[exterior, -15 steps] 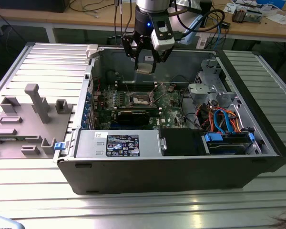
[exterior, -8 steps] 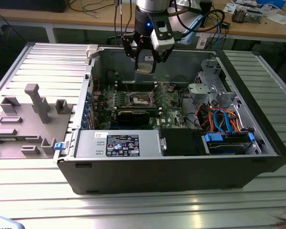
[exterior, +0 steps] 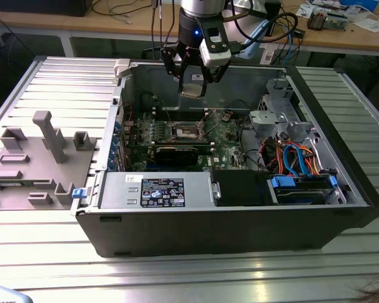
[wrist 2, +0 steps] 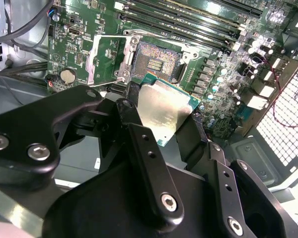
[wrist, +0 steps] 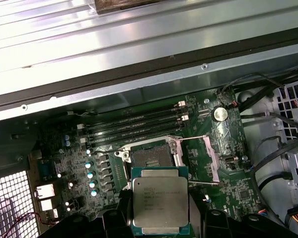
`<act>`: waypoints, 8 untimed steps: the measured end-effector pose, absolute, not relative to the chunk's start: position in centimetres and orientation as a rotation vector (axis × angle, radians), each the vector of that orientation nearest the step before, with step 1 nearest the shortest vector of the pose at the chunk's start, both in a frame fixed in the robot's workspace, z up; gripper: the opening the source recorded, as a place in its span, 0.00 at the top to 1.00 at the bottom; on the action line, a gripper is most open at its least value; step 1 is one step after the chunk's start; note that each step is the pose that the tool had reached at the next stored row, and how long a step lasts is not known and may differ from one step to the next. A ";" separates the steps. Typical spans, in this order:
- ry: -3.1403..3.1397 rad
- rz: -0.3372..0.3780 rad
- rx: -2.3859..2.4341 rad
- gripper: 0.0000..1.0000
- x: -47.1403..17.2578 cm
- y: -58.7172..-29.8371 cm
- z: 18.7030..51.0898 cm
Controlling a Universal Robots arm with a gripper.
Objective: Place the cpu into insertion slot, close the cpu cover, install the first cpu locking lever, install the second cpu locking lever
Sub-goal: 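Place the cpu into insertion slot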
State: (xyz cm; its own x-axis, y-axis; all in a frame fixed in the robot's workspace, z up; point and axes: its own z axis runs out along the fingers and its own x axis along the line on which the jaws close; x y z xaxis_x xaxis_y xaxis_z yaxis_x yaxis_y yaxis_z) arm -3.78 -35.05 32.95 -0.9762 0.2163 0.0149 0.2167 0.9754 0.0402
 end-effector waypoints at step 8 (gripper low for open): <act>-3.111 -0.065 -0.347 0.45 -3.8 -35.0 32.9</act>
State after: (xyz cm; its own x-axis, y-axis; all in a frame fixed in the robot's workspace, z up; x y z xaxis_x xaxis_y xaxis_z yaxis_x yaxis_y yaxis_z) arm -3.78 -35.05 32.93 -0.9754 0.2201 0.0149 0.2205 0.9746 0.0402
